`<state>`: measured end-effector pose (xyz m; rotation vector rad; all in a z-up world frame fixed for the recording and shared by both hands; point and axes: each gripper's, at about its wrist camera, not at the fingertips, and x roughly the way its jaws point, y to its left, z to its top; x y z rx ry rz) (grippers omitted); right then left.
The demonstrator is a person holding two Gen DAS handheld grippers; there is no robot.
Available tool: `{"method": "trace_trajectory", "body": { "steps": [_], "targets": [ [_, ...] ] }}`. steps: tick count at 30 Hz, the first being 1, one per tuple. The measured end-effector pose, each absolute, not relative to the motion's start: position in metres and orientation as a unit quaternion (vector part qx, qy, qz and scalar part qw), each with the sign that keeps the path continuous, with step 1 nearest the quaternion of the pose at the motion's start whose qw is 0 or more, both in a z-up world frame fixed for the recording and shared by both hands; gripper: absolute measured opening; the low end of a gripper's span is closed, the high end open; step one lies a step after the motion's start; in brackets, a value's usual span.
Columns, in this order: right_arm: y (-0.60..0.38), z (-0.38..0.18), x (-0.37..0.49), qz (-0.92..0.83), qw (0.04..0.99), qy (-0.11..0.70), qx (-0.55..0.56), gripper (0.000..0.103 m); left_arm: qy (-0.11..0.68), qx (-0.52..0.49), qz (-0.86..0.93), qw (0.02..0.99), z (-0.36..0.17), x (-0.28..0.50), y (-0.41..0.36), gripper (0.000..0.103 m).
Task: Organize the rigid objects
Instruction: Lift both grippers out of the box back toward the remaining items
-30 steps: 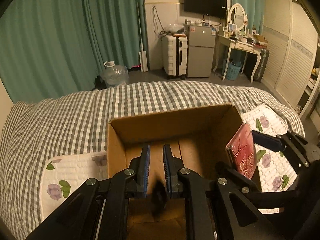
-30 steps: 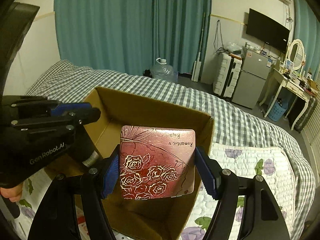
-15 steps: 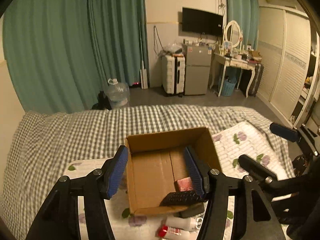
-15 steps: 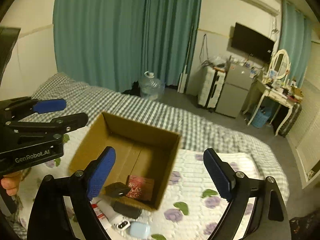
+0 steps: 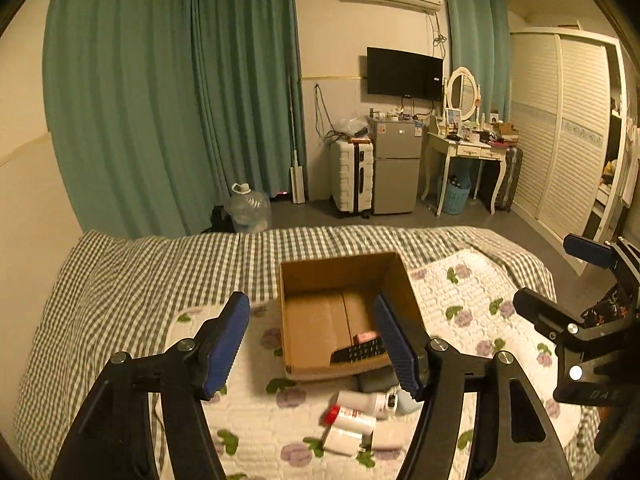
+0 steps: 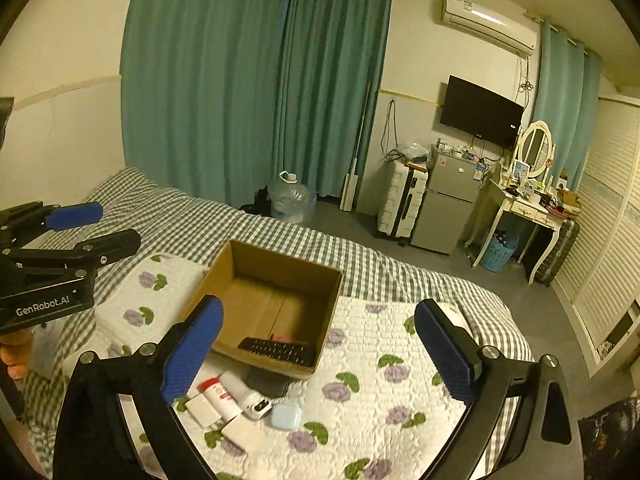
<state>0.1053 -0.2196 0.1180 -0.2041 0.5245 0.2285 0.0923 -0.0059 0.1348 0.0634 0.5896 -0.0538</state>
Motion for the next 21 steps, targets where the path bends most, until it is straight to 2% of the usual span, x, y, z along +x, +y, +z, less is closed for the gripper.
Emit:
{"method": "trace_trajectory", "body": {
  "steps": [5,17,21],
  "targets": [
    [-0.217,0.081,0.093,0.113,0.947,0.285,-0.097,0.101,0.315,0.013,-0.021,0.949,0.087,0.079,0.002,0.069],
    [-0.201,-0.071,0.131,0.119,0.901,0.408,-0.087,0.101,0.427,0.050,-0.002,0.903,-0.075,0.096,-0.001,0.069],
    [-0.188,-0.120,0.139,0.147,0.882,0.439,-0.083,0.101,0.452,0.062,-0.005,0.890,-0.104,0.097,0.000,0.069]
  ]
}}
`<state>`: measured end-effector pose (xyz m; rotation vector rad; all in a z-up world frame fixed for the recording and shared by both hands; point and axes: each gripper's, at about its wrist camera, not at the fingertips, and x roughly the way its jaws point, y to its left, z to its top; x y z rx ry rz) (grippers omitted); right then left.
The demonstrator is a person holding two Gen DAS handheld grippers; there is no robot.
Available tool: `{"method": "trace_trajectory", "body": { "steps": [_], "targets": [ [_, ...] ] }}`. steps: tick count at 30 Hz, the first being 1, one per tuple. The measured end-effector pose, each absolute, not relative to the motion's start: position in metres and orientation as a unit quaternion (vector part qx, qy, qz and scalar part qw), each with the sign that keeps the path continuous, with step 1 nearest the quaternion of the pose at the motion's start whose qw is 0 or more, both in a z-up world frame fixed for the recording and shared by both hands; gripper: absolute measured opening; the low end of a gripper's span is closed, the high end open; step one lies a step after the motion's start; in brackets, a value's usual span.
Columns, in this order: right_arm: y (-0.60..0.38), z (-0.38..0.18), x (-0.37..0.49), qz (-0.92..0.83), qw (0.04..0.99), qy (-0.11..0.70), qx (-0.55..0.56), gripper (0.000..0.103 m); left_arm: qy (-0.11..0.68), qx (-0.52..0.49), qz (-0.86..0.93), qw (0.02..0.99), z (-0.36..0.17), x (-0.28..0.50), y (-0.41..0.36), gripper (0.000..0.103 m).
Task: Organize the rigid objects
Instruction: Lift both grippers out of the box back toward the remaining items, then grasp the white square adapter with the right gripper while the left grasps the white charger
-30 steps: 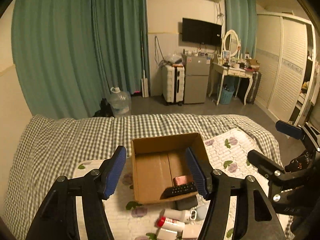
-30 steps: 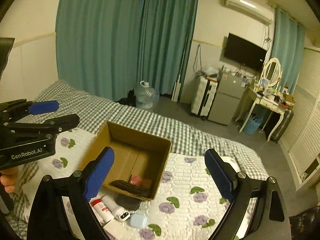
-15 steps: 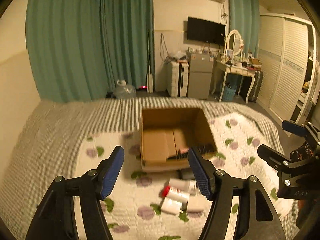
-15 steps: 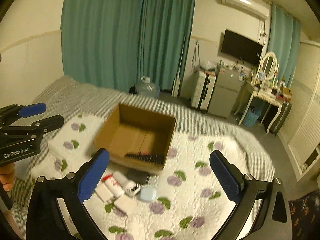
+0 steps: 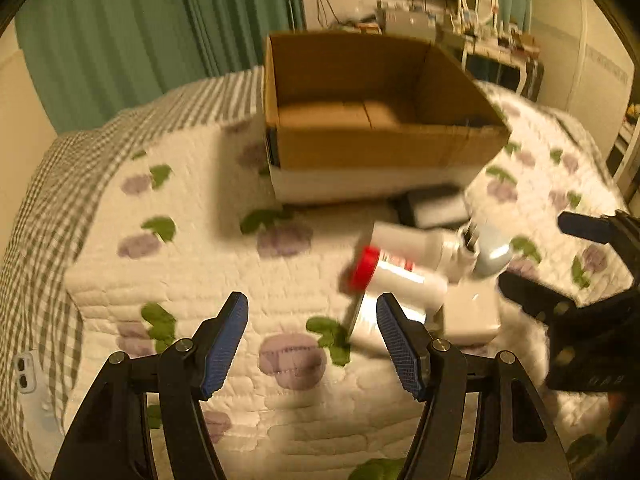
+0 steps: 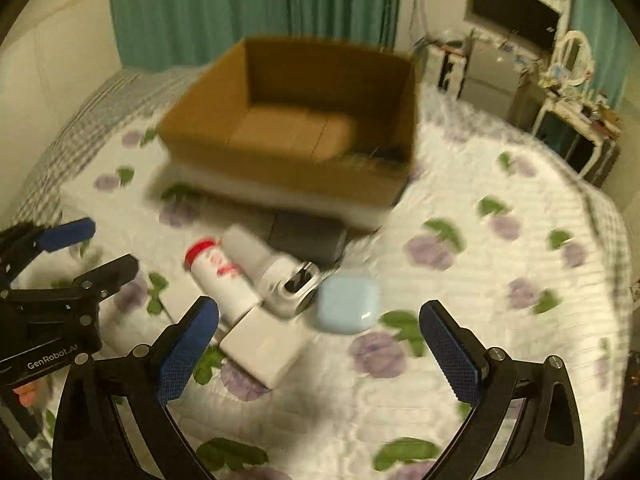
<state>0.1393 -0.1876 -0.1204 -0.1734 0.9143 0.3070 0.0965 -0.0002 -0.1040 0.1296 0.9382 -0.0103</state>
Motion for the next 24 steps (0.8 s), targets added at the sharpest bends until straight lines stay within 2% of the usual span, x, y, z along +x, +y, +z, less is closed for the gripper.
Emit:
{"method": "trace_trajectory", "body": {
  "steps": [10,13,14,15,16,24],
  "targets": [
    [-0.173,-0.185,0.151,0.195,0.844,0.494,-0.082,0.100,0.489,0.028,-0.005,0.872,-0.128,0.104,0.016,0.069],
    [-0.171,-0.193,0.153,0.210,0.835,0.503,-0.075,0.092,0.489,0.035,-0.013,0.872,-0.128,0.103,0.011,0.069],
    [-0.170,-0.195,0.153,0.214,0.833,0.505,-0.075,0.087,0.488,0.039,-0.018,0.872,-0.128,0.103,0.009,0.069],
    [-0.168,-0.194,0.152,0.224,0.831,0.505,-0.074,0.076,0.488,0.042,-0.021,0.872,-0.128,0.103,0.007,0.069],
    [-0.168,-0.193,0.151,0.232,0.831,0.502,-0.068,0.071,0.488,0.045,-0.022,0.872,-0.128,0.102,0.004,0.069],
    [-0.198,-0.167,0.137,0.191,0.863,0.465,-0.056,0.071,0.496,0.056,-0.052,0.865,-0.130,0.101,-0.014,0.069]
  ]
}}
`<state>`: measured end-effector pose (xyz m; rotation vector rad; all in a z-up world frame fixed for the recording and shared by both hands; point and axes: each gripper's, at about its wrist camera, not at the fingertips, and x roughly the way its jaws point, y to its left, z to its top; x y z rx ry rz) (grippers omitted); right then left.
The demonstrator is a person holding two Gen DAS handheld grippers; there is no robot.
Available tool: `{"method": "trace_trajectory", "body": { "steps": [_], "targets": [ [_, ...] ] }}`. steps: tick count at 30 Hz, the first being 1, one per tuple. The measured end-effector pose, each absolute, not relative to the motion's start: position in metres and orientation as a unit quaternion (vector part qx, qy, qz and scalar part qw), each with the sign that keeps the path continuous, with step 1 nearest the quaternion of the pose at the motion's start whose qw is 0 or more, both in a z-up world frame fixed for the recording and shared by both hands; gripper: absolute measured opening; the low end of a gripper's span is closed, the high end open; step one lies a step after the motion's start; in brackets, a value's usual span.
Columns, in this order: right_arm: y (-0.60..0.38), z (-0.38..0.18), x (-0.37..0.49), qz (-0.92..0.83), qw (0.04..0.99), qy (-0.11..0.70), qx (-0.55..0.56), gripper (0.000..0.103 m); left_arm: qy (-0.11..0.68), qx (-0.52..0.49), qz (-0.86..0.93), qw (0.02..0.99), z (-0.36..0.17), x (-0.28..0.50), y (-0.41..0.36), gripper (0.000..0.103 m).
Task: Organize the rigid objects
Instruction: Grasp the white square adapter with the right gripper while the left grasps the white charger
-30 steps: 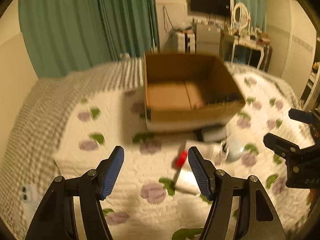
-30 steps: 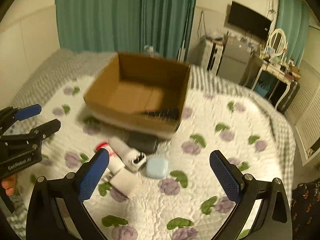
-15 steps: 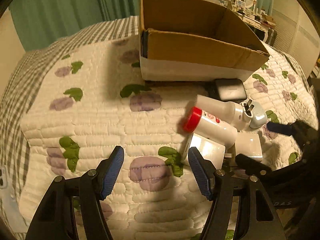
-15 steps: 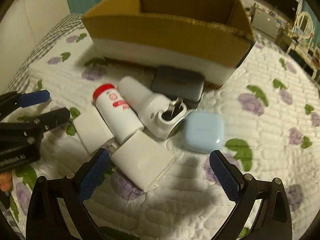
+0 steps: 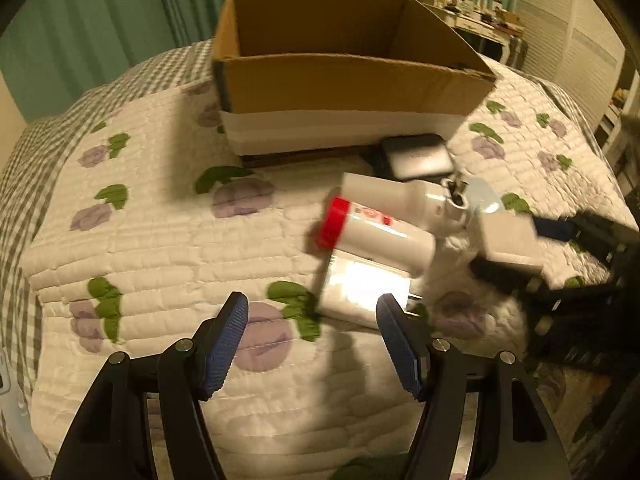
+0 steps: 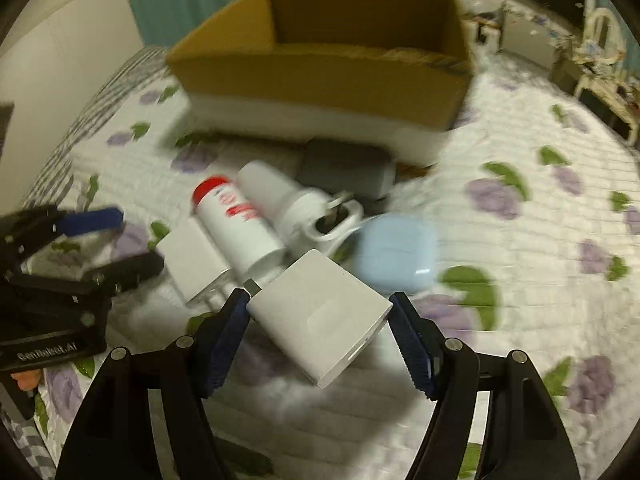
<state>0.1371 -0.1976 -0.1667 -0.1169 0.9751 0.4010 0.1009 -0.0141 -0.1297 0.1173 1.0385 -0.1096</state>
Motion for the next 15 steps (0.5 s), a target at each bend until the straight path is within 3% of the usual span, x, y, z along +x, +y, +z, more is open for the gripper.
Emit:
{"method": "trace_trajectory", "body": {
  "steps": [15],
  "targets": [
    [-0.222,-0.162,0.145,0.172,0.866,0.470,-0.022,0.071,0.535,0.088,-0.097,0.835,-0.157,0.116,-0.040,0.067]
  ]
}}
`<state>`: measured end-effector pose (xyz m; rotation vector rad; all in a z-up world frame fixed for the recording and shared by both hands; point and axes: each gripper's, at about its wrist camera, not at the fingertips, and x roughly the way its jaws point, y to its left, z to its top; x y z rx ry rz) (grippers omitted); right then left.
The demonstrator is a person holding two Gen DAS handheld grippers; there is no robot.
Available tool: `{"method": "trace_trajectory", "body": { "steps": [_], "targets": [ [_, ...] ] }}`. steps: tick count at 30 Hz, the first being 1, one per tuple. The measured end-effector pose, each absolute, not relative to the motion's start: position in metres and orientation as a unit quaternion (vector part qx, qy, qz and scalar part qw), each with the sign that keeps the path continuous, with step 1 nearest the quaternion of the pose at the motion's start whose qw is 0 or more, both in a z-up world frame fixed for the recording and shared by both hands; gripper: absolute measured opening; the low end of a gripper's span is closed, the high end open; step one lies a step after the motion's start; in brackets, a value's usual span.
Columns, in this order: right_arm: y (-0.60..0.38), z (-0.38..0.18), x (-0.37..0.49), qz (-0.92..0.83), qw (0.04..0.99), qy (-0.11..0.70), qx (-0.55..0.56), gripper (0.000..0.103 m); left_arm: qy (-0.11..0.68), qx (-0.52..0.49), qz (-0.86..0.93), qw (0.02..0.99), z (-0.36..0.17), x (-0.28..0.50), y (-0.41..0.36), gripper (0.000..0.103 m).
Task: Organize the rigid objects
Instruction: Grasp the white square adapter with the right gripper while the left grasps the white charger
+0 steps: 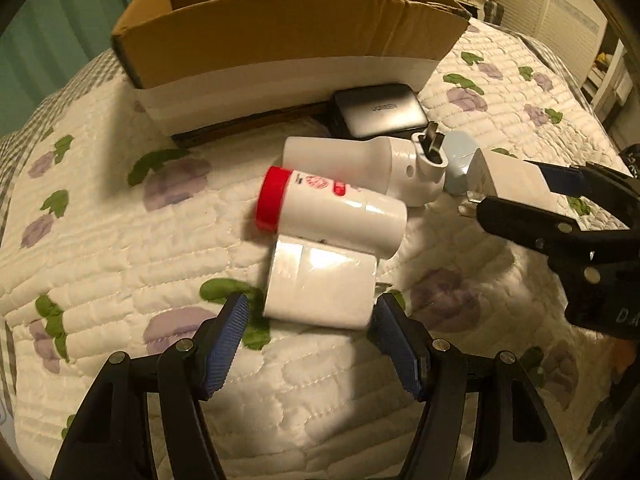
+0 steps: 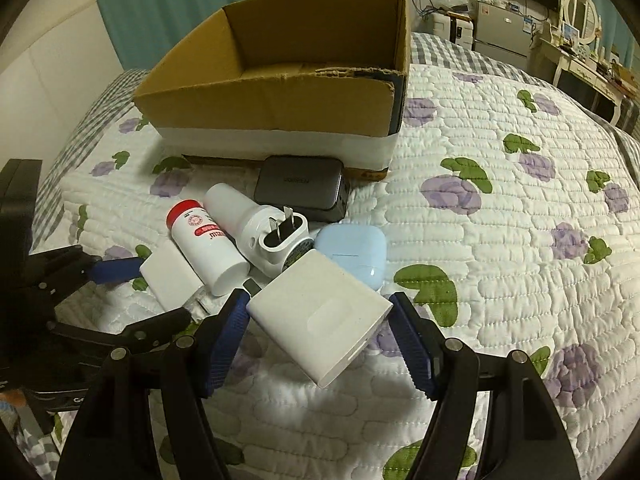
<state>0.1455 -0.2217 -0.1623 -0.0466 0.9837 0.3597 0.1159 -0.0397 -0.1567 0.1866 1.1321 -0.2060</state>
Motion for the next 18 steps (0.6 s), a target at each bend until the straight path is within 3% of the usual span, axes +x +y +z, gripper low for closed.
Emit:
{"method": "trace_trajectory", "body": {
  "steps": [3,18],
  "targets": [
    [-0.220,-0.163,0.145,0.172,0.865,0.470,-0.025,0.071,0.529,0.096,-0.104,0.837,-0.155,0.114,-0.045,0.057],
    [-0.225,-0.119,0.123,0.155,0.886,0.435,-0.031,0.071,0.481,0.047,-0.091,0.871,-0.102,0.094,-0.031,0.056]
  ]
}}
